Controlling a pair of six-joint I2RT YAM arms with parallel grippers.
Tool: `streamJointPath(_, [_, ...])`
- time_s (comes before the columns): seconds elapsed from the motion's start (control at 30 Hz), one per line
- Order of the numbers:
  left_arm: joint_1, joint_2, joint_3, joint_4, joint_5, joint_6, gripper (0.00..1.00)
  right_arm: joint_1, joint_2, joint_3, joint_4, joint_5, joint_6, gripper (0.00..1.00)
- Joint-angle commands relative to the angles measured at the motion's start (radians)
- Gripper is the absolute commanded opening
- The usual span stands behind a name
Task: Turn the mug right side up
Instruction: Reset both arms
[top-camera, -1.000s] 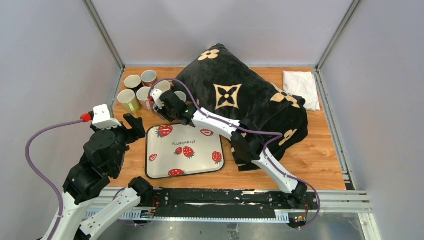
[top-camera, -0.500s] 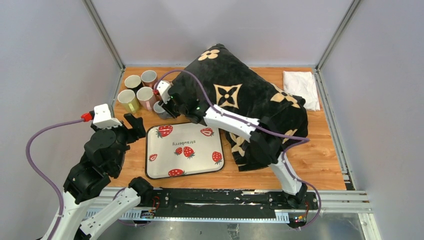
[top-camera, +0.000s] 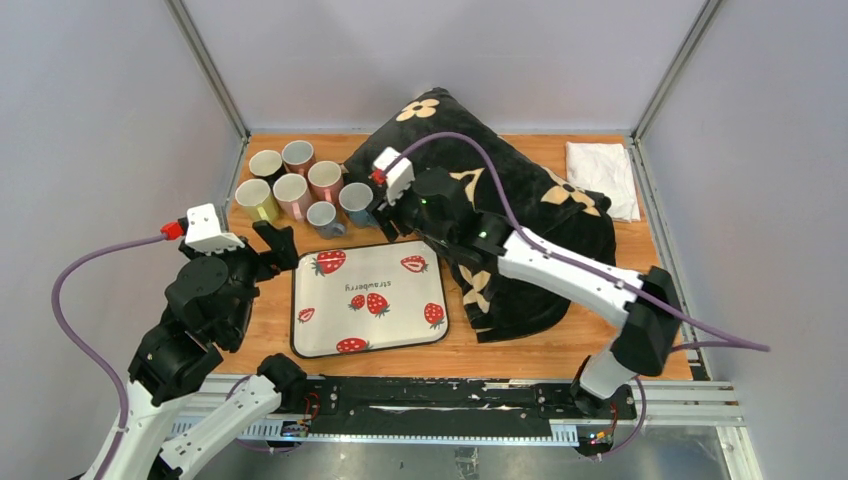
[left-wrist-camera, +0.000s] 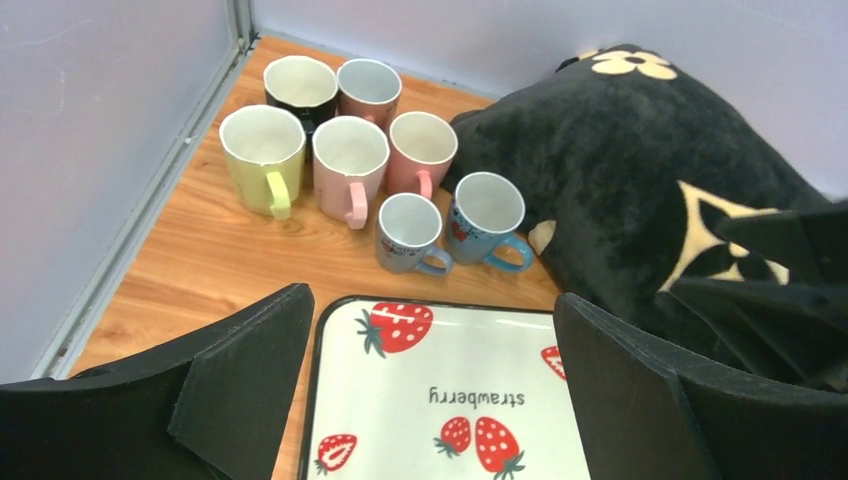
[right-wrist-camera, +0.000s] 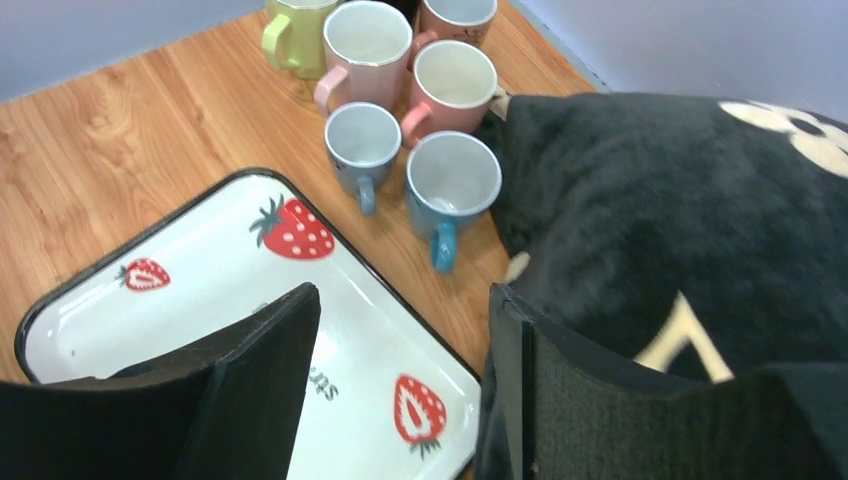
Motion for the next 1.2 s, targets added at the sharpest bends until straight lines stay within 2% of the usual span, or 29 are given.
streamJointPath(0.0, [0.003,0.016,0.007,0.085,0.015,0.015,1.0,-0.045,-0.164,-0.122,0.011,0.033,0.055,0.7])
streamJointPath(0.2, [0.001,0.05,-0.009,0.124,0.036,0.018,1.0,-0.173,-0.415,-0.297,-0.062,0.013,0.131,0.82])
streamJointPath(0.33, [0.003,0.06,-0.026,0.169,0.062,0.049,1.0,-0.261,-0.574,-0.391,-0.127,0.013,0.163,0.84])
streamJointPath(0.57, [0.002,0.077,-0.028,0.186,0.009,0.064,1.0,-0.295,-0.83,-0.49,-0.209,0.199,0.128,0.87])
streamJointPath(0.7, [0.002,0.098,-0.019,0.171,-0.01,0.059,1.0,-0.296,-0.954,-0.539,-0.213,0.318,0.09,0.92])
streamJointPath(0.97, [0.003,0.125,-0.023,0.167,-0.01,0.063,1.0,-0.295,-1.104,-0.621,-0.197,0.458,0.074,0.93])
streamJointPath(1.17, [0.002,0.129,-0.035,0.192,-0.008,0.076,1.0,-0.296,-1.144,-0.669,-0.14,0.522,0.074,0.93])
